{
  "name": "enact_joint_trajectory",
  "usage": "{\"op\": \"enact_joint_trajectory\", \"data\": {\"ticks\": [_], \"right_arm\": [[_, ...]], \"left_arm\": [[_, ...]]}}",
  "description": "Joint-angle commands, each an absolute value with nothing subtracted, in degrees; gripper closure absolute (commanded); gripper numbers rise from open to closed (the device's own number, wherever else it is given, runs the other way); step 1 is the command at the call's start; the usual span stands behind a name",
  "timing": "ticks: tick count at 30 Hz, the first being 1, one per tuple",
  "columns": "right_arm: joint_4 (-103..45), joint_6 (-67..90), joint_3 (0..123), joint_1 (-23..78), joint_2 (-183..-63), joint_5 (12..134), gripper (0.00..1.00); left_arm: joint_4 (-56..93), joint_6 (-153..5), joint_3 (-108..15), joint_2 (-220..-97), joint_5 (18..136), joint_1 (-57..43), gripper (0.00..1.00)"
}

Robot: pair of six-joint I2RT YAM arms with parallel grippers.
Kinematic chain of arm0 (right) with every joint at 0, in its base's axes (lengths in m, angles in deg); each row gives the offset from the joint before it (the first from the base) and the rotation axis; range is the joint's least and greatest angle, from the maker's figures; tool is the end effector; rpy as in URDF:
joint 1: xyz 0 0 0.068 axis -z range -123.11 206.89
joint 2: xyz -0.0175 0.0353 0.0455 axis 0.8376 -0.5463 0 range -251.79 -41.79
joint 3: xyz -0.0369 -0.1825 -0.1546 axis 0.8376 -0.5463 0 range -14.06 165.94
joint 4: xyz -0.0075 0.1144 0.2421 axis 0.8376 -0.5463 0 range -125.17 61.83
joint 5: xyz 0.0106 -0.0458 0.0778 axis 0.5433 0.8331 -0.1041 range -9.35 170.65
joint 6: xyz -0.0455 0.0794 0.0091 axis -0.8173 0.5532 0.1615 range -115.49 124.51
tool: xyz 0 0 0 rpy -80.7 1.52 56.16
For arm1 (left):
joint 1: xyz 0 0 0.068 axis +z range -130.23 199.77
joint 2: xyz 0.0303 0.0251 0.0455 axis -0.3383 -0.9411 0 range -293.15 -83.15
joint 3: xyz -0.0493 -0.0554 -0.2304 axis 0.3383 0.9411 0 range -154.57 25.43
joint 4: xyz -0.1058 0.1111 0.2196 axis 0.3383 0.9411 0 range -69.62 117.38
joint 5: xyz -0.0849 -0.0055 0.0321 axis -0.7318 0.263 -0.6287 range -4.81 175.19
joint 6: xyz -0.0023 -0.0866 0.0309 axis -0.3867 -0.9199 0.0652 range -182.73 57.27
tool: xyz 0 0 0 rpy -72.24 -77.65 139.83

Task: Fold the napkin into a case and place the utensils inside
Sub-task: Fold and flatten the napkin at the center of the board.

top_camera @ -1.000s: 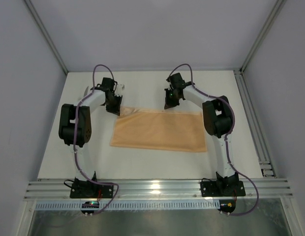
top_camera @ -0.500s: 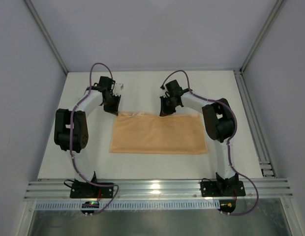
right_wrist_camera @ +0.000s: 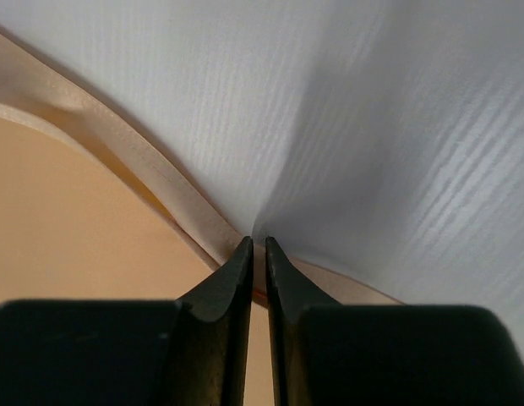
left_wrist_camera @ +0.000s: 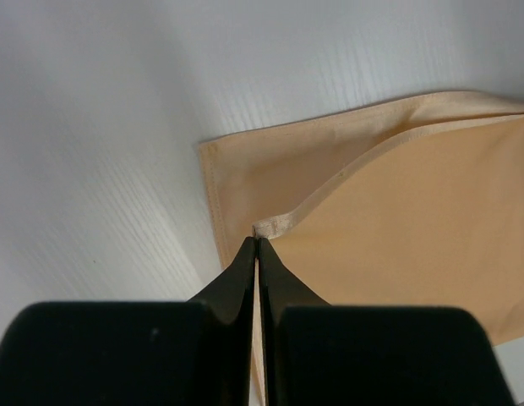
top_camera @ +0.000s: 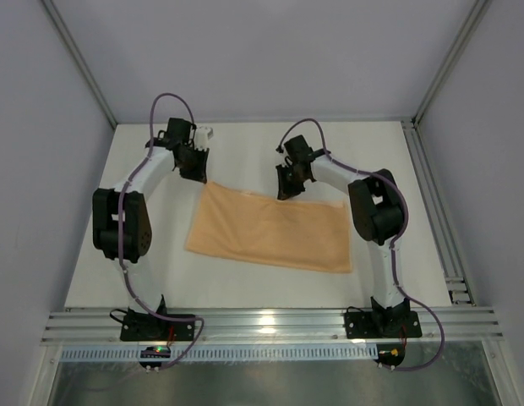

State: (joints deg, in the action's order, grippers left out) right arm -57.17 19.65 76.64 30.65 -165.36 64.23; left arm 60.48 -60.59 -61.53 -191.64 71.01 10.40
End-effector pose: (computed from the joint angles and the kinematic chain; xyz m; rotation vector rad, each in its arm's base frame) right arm 0.4065 0.2264 0.0854 -0.3607 2.6964 0.6077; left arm 0.4141 -0.0889 0.1614 0.3473 2.6182 -0.3699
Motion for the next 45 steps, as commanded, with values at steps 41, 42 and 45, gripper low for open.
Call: {"op": "enact_joint_trajectory", "data": {"ticks": [41,42,45], "right_arm": [[-67.1,11.9,61.8,50.2,-151.2,81.5,0.55],[-67.1,11.8,61.9,50.1,-151.5,81.5,0.55],[-66.8,11.6,61.6,50.4,-151.7,81.4,0.58]], "left_arm": [[56.7,-61.4,-60.4,-195.1,68.5,10.3,1.00],[56.8,-61.4,-60.4,-195.0,68.5,10.3,1.00],[56.9,-61.3,-60.3,-195.0,68.5,10.2,1.00]]}}
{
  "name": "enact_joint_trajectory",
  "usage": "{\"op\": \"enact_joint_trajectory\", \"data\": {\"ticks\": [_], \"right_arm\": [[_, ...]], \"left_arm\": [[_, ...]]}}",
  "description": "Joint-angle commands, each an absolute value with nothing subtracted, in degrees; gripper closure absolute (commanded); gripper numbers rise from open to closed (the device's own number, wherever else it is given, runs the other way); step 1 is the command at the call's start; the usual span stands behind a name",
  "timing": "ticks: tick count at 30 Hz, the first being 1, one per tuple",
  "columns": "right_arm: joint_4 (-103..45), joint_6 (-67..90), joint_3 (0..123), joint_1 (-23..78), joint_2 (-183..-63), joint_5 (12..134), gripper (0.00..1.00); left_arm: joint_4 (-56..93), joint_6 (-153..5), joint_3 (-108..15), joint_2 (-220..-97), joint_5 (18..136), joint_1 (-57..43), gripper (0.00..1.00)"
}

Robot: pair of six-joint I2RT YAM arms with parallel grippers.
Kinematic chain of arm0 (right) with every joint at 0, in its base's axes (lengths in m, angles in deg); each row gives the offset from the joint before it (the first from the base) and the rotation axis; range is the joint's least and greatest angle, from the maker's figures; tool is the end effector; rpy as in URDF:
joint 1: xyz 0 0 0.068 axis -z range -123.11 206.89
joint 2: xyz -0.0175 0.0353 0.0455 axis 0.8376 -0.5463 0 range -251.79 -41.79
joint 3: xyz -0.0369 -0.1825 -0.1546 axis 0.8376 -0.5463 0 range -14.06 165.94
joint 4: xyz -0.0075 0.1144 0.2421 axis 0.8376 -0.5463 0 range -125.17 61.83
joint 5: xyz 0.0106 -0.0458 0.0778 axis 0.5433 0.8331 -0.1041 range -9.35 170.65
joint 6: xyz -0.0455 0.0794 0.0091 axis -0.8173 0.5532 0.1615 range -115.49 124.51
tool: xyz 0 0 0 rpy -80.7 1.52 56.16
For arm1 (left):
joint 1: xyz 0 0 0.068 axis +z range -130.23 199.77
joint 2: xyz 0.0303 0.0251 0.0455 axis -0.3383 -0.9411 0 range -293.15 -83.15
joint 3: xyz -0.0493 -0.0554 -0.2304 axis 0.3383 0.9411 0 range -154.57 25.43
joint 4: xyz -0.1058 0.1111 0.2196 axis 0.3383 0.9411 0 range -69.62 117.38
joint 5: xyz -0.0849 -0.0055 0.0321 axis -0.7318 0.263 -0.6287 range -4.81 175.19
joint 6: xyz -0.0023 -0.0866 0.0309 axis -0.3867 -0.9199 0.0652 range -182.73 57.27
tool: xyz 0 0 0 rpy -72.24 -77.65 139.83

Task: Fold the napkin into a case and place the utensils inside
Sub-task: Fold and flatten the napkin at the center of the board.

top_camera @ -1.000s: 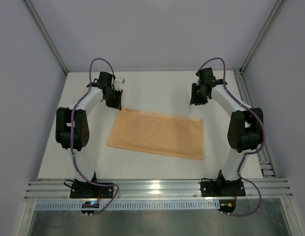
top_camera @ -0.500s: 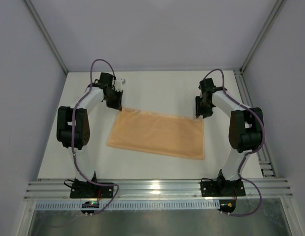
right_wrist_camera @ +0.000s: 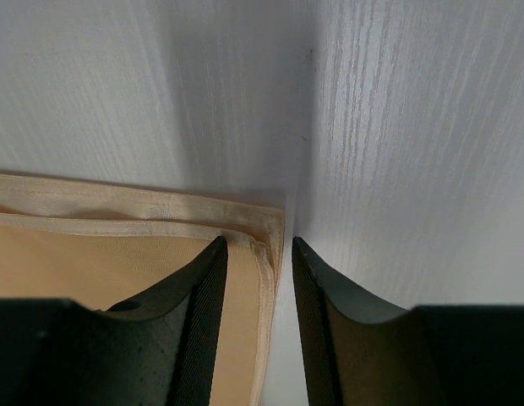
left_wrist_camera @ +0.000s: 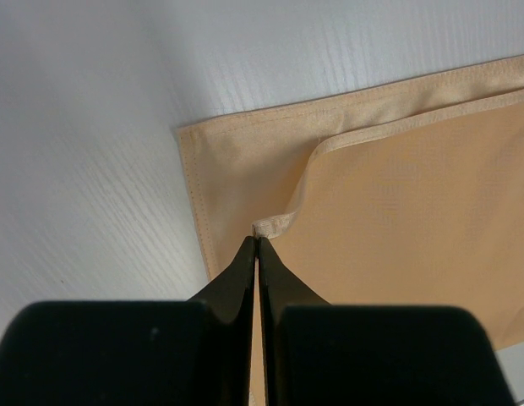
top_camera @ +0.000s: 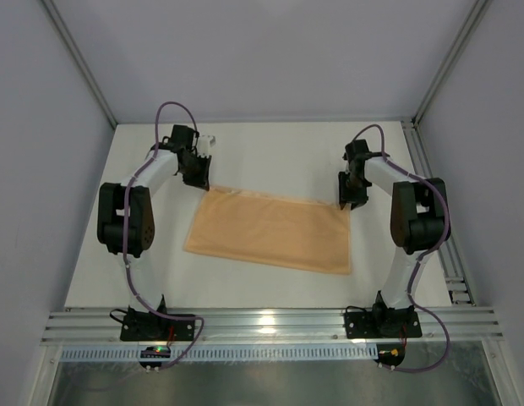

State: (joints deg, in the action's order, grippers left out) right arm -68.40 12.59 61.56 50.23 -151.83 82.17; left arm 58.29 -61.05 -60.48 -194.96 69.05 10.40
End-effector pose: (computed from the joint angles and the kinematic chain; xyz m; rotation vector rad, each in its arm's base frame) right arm 0.3803 0.0422 0.0877 0.0408 2.8721 0.0119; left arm 0.4172 -0.0922 0.1353 0.3453 2.6538 -0.4203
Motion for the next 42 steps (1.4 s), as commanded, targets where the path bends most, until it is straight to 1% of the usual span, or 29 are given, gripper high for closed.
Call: {"op": "enact_joint_trajectory", "data": {"ticks": [1,2,5,15,17,24,25,27,33,36,42], "right_arm": [[-66.7,11.5,61.5,50.5,-151.8,81.3,0.60],[-66.5,11.5,61.2,50.5,-151.7,79.4,0.61],[-66.2,12.0,60.4,50.4,-151.2,78.5,0.64],[-67.7,12.2,59.9,50.4,-148.2,80.4,0.64],[-68.0,12.3,59.7,50.5,-147.5,82.7,0.64],[-67.1,11.5,58.4,50.3,-145.6,82.0,0.64],[-66.8,11.5,58.2,50.3,-145.7,82.1,0.65],[-66.6,11.8,58.4,50.4,-145.9,82.0,0.69],[-65.5,11.6,59.4,50.4,-148.0,80.1,0.71],[-65.4,11.5,59.9,50.3,-149.1,79.2,0.77],[-65.1,11.4,59.7,50.3,-150.2,79.2,0.77]], "left_arm": [[56.9,-61.3,-60.3,-194.9,68.5,10.3,1.00],[56.9,-61.4,-60.3,-195.0,68.7,10.3,1.00],[56.9,-61.4,-60.4,-194.9,68.9,10.3,1.00],[57.1,-61.2,-60.6,-195.0,69.1,10.3,1.00],[57.1,-61.2,-60.6,-194.9,69.1,10.3,1.00],[57.1,-61.1,-60.4,-194.9,69.2,10.2,1.00],[57.1,-61.2,-60.5,-194.9,69.2,10.3,1.00],[57.1,-61.1,-60.5,-194.9,69.3,10.3,1.00],[57.2,-61.0,-60.5,-194.9,69.5,10.3,1.00],[57.3,-60.9,-60.5,-194.9,69.5,10.3,1.00],[57.3,-60.9,-60.4,-194.9,69.8,10.3,1.00]]}}
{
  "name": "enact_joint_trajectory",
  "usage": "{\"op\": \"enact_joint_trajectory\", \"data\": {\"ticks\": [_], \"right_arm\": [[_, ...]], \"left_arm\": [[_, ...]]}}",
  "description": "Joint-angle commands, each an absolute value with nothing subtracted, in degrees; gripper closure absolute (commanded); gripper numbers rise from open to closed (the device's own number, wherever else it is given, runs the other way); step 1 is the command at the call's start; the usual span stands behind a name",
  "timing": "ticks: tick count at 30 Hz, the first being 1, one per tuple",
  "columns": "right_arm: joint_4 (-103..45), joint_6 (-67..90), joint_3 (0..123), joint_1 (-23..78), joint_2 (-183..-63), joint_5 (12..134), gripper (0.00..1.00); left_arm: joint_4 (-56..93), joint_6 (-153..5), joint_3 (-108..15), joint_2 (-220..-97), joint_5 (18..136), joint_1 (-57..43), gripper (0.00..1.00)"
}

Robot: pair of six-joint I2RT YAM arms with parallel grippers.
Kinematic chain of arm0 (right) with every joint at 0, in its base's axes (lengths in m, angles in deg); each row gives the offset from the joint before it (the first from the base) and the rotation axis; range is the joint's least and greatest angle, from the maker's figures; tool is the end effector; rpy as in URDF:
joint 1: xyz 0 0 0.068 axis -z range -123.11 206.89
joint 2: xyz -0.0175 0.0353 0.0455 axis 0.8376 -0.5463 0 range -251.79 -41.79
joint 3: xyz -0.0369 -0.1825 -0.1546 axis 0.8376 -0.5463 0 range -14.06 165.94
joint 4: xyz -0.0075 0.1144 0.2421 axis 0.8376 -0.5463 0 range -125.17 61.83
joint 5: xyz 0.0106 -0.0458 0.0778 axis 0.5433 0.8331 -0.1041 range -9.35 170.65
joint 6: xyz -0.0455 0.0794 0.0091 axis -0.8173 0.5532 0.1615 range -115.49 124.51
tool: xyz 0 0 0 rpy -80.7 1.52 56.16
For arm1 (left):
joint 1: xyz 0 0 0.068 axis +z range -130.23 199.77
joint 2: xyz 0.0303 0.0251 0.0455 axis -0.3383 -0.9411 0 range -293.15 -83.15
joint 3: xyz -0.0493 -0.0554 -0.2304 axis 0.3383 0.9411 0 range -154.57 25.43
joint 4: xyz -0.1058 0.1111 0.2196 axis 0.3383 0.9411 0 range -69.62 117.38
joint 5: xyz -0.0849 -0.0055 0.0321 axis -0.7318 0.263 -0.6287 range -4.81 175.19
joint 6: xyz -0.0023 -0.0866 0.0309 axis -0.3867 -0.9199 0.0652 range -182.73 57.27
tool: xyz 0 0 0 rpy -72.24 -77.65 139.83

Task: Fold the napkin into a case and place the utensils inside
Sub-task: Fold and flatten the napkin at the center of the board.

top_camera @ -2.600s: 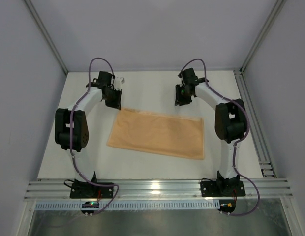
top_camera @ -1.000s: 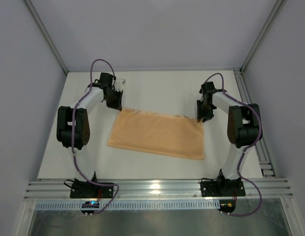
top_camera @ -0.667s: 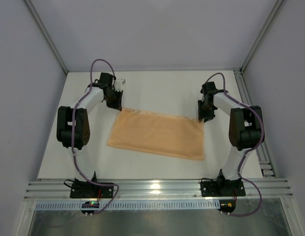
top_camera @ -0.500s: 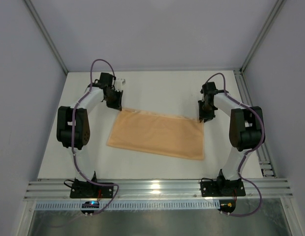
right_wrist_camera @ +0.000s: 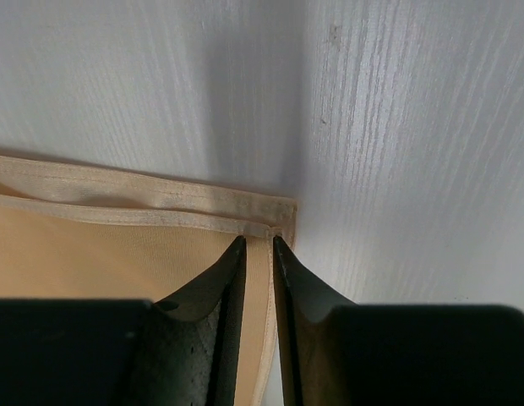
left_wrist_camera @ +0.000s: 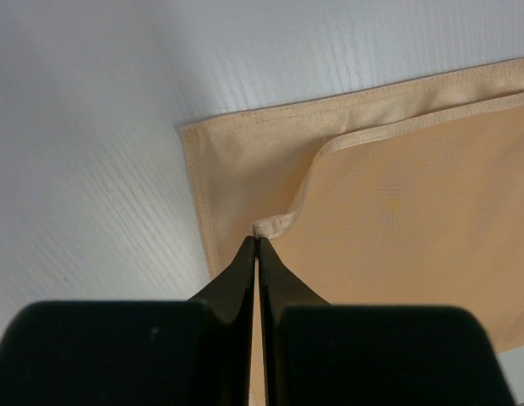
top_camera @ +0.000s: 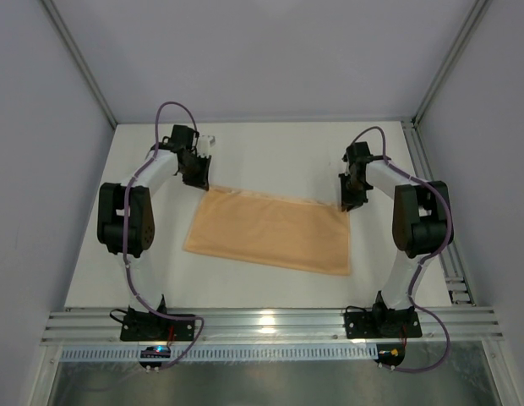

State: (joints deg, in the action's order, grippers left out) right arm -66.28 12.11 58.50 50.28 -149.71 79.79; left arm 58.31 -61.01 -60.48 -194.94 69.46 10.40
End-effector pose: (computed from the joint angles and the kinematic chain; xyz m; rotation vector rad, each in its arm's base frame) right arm 0.3735 0.0446 0.0874 0.0216 2.8561 0.0726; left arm 0.4173 -0.0916 0.1353 0.3441 2.6547 -0.4104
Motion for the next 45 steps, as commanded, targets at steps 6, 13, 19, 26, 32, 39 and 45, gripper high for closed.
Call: {"op": "enact_joint_trajectory", "data": {"ticks": [6,13,19,26,32,39,45], "right_arm": [[-65.6,10.8,59.9,50.3,-150.2,80.4,0.76],[-66.8,10.4,60.8,50.4,-149.4,83.8,0.70],[-66.8,10.3,61.4,50.3,-150.1,82.9,0.69],[-66.0,10.7,60.6,50.3,-150.1,81.4,0.76],[-65.9,10.8,60.4,50.3,-150.2,81.4,0.78],[-66.1,10.5,60.4,50.3,-150.9,82.9,0.69],[-65.3,10.8,60.0,50.4,-151.2,79.3,0.75]], "left_arm": [[57.4,-60.8,-60.4,-195.1,69.7,10.3,1.00],[57.4,-60.8,-60.3,-195.1,69.8,10.3,1.00],[57.2,-60.9,-60.1,-195.1,69.6,10.3,1.00],[57.1,-60.8,-60.0,-194.9,69.8,10.3,1.00],[57.0,-60.8,-60.1,-195.0,69.9,10.3,1.00],[57.1,-60.6,-59.9,-195.0,70.0,10.3,1.00],[57.0,-60.7,-60.0,-195.1,69.9,10.2,1.00]]}}
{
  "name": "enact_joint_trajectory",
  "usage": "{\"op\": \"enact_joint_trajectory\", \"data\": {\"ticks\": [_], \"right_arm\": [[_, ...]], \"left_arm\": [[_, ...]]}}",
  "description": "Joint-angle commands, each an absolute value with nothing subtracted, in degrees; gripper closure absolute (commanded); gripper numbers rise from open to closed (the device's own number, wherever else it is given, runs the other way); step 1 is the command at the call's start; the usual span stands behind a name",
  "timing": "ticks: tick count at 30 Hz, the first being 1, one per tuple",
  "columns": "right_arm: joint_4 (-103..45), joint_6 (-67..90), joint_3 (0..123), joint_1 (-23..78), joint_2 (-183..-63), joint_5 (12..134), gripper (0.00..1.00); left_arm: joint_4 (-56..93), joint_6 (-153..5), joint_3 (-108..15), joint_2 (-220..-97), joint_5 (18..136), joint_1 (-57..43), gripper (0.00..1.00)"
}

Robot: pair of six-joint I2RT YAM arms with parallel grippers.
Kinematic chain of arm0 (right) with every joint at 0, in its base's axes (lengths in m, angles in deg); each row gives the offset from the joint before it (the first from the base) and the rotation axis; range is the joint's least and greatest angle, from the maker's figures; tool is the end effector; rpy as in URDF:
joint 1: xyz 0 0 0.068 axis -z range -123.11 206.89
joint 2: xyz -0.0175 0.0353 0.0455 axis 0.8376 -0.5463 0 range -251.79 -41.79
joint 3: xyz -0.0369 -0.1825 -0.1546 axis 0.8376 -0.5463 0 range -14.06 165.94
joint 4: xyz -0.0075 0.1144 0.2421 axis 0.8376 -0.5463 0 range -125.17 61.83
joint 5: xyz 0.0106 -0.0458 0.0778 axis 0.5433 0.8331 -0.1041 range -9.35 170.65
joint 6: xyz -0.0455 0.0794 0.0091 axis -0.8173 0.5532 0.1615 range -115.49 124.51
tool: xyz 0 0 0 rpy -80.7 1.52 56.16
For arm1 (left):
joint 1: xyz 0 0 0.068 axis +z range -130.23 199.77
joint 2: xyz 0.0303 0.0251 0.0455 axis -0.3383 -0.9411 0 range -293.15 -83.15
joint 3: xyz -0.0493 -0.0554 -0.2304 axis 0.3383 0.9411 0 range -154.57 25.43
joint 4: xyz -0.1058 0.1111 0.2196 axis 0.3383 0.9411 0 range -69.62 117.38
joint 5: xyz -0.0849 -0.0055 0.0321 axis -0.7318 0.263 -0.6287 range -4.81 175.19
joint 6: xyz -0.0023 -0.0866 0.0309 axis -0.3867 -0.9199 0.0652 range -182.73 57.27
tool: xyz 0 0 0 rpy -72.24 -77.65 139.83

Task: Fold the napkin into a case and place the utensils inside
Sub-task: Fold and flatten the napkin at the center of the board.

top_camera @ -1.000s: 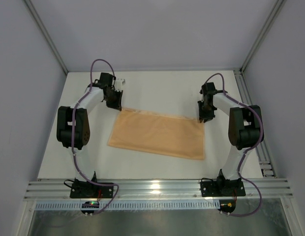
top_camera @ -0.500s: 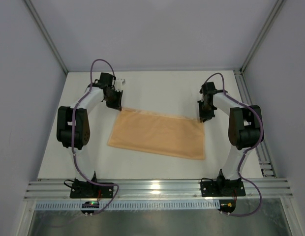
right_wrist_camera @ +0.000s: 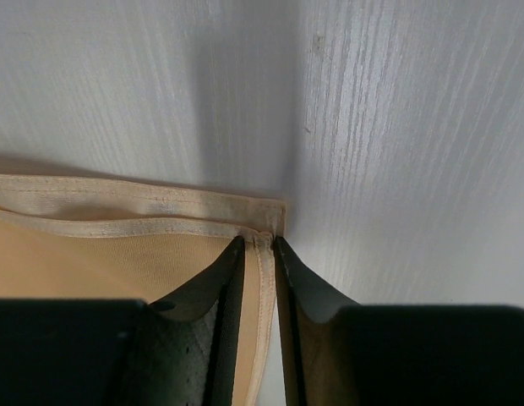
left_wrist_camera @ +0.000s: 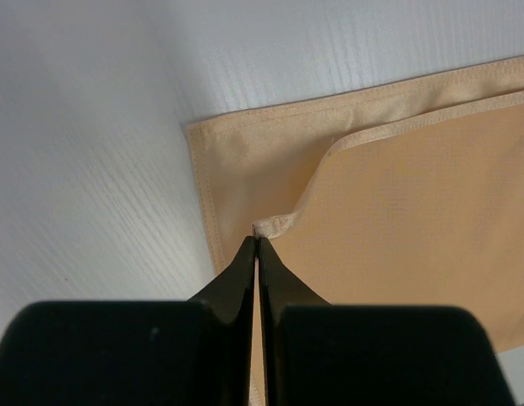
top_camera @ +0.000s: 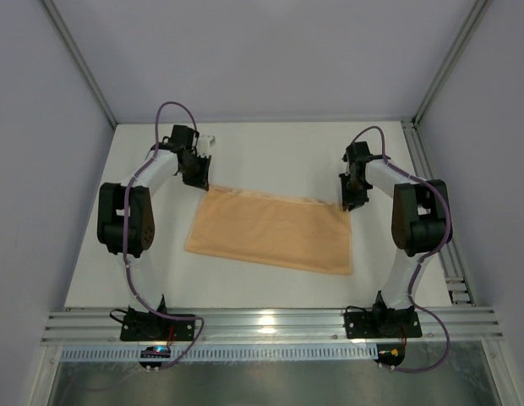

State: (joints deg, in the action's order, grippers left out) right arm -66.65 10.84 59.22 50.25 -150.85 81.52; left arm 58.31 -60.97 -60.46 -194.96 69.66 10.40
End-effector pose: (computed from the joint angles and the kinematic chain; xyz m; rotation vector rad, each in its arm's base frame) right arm 0.3753 0.0425 0.0835 -0.0047 2.8667 0.0232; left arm 0.4173 -0.0913 0.1350 0.3439 2.6557 -0.4056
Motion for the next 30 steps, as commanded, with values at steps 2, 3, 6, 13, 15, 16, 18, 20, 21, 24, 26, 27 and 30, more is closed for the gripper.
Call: {"op": "enact_joint_trajectory", "data": {"ticks": [2,3,6,13,15,16,18,20,21,24,26,27,30], "right_arm": [[-65.0,10.8,59.8,50.4,-151.3,79.0,0.75],[-65.0,10.8,59.6,50.4,-151.4,79.1,0.75],[-65.0,10.7,59.4,50.4,-151.4,79.6,0.80],[-66.4,10.1,60.1,50.3,-149.5,82.5,0.88],[-66.7,10.1,60.2,50.3,-148.8,82.7,0.87],[-66.8,10.1,60.1,50.3,-148.6,82.8,0.87],[-67.1,10.2,60.0,50.3,-148.1,82.6,0.84],[-67.1,10.8,59.9,50.3,-147.4,81.8,0.80],[-67.1,10.9,59.8,50.3,-147.3,81.6,0.80],[-66.8,11.5,59.5,49.9,-146.5,81.5,0.80],[-66.5,11.5,59.3,49.7,-146.5,81.4,0.80],[-66.4,11.5,59.3,49.8,-146.7,81.5,0.81],[-66.1,11.7,59.2,49.8,-147.3,81.5,0.86]], "left_arm": [[57.1,-60.7,-60.0,-194.9,70.1,10.3,1.00],[57.1,-60.7,-60.0,-194.9,70.1,10.3,1.00],[57.2,-60.4,-60.1,-194.9,70.1,10.2,1.00],[57.3,-60.4,-60.4,-194.5,70.6,10.3,1.00],[57.3,-60.4,-60.3,-194.5,70.7,10.4,1.00],[57.3,-60.4,-60.3,-194.4,70.8,10.4,1.00],[57.4,-60.4,-60.3,-194.4,70.8,10.4,1.00],[57.4,-60.5,-60.3,-194.5,70.8,10.4,1.00],[57.4,-60.5,-60.3,-194.5,70.8,10.4,1.00],[57.3,-60.5,-60.3,-194.6,70.8,10.4,1.00],[57.3,-60.5,-60.4,-194.6,70.8,10.4,1.00],[57.2,-60.5,-60.4,-194.7,70.7,10.4,1.00],[57.3,-60.5,-60.4,-194.7,70.7,10.4,1.00]]}}
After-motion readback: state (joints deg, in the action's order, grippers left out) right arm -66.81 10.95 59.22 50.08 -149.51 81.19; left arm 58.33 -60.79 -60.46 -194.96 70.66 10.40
